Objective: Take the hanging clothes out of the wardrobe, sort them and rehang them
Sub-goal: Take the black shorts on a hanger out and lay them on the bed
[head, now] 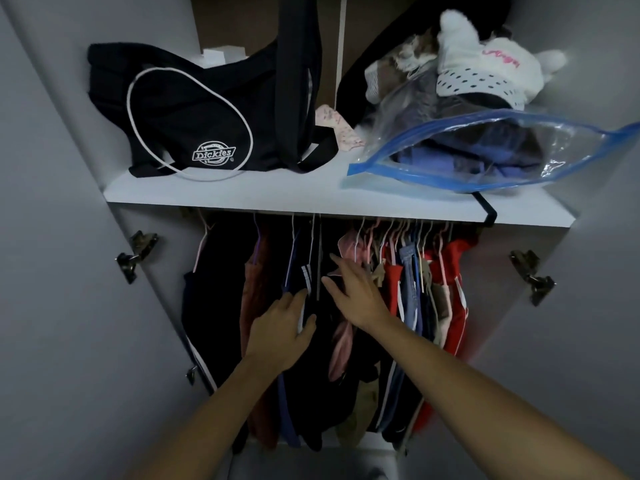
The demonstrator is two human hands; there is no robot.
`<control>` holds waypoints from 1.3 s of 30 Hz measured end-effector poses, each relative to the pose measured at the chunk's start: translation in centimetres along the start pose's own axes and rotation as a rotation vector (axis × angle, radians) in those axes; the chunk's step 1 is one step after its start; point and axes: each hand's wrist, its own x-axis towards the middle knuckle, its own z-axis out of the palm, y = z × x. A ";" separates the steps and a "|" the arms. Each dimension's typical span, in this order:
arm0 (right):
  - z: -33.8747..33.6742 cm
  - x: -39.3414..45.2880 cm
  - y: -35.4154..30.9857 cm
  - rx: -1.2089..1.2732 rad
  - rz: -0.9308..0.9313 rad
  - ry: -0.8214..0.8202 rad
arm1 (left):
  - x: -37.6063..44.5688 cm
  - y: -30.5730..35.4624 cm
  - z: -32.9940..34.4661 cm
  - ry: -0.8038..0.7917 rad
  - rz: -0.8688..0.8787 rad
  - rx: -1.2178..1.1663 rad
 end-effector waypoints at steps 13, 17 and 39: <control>4.0 11.6 3.7 0.061 0.115 -0.015 | 5.8 1.9 7.9 0.076 -0.084 0.055; 4.7 13.9 4.4 0.099 0.133 0.014 | 6.5 1.3 9.0 0.121 -0.090 0.046; 6.7 15.1 4.2 0.295 0.040 0.142 | 7.2 -1.9 7.4 0.206 -0.240 0.012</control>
